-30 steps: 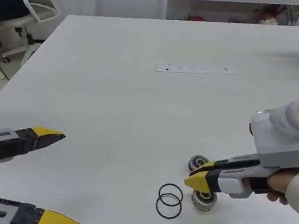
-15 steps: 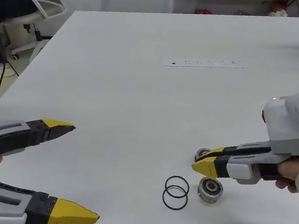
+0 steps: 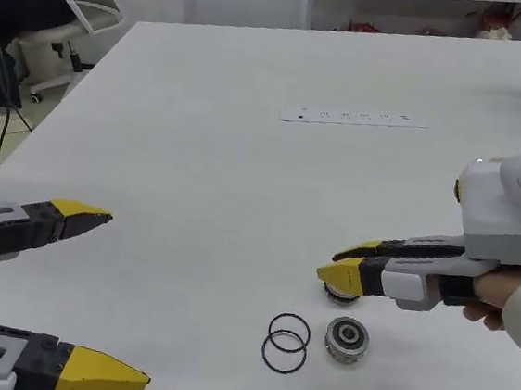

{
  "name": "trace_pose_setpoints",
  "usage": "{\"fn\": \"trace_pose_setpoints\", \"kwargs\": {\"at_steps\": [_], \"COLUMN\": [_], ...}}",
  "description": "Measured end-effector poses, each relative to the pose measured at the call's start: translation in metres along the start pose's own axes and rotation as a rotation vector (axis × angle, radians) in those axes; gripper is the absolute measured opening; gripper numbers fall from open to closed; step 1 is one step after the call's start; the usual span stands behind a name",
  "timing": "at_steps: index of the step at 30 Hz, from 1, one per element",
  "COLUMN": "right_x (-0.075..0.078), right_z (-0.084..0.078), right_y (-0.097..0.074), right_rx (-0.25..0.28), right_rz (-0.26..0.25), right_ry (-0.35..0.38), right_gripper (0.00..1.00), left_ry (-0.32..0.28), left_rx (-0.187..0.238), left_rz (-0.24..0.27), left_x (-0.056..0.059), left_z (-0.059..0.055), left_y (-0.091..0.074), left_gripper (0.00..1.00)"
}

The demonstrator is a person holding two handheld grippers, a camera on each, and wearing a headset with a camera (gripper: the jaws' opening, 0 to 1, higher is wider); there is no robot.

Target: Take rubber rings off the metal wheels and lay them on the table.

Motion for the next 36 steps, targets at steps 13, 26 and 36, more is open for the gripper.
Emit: {"fn": "trace_pose_setpoints", "kwargs": {"at_steps": [13, 26, 36], "right_x": [0.011, 0.012, 0.022], "right_z": [0.033, 0.049, 0.067], "right_y": [-0.022, -0.043, -0.063], "right_rx": [0.084, 0.088, 0.080], "right_rz": [-0.034, -0.011, -0.033], "right_ry": [-0.130, -0.102, -0.151], "right_gripper": [0.20, 0.23, 0.27], "left_ry": [0.019, 0.060, 0.110], "left_rx": [0.032, 0.039, 0.078], "left_rz": [0.049, 0.061, 0.037], "left_x": [0.013, 0.014, 0.007], "left_z": [0.015, 0.036, 0.063], "left_y": [0.002, 0.014, 0.032], "left_gripper": [0.98, 0.98, 0.97]}}
Point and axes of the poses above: the centre of the closed fingertips' face, and the gripper's own axes: y roughly forward along the fingers, x roughly to its right, z roughly out of its top, the point moved 5 cm from there along -y, roughly backward along the fingers, and after that the axes turned 14 degrees about x, right-handed, at the moved point
